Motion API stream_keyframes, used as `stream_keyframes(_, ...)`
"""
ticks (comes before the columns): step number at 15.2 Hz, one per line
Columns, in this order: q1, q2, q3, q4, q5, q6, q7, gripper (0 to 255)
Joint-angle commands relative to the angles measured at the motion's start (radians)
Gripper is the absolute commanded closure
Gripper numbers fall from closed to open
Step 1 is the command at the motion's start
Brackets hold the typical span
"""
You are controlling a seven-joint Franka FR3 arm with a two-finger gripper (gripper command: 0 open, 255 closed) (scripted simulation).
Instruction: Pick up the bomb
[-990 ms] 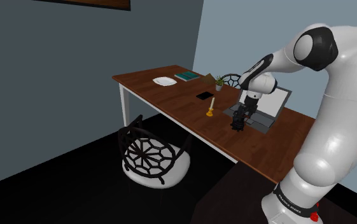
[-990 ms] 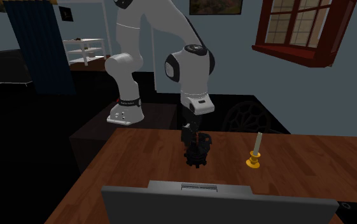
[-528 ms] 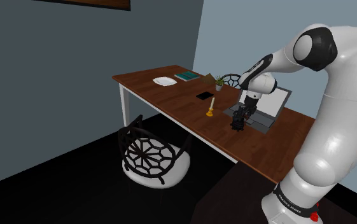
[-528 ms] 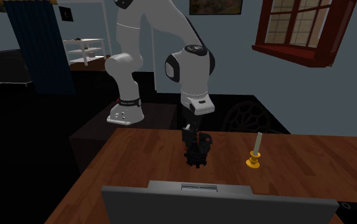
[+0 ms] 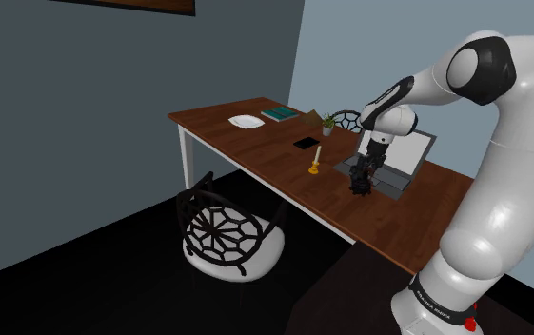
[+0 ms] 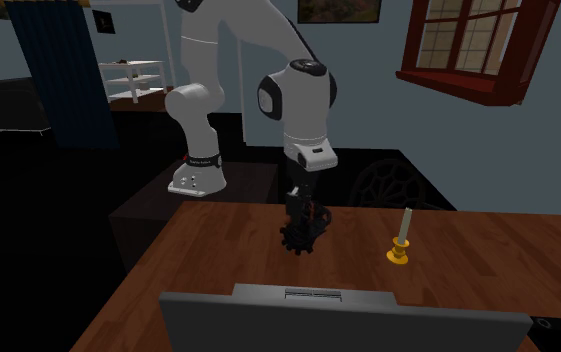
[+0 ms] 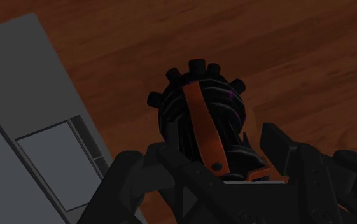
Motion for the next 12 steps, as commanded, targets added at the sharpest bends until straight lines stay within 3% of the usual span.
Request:
stream_keyframes(1, 0.003, -0.019, -0.006, 0.009, -0.017, -0.024, 0.012, 255)
stream_keyframes(12, 0.017, -0.109, -0.022, 0.046, -0.091, -0.132, 0.068, 255)
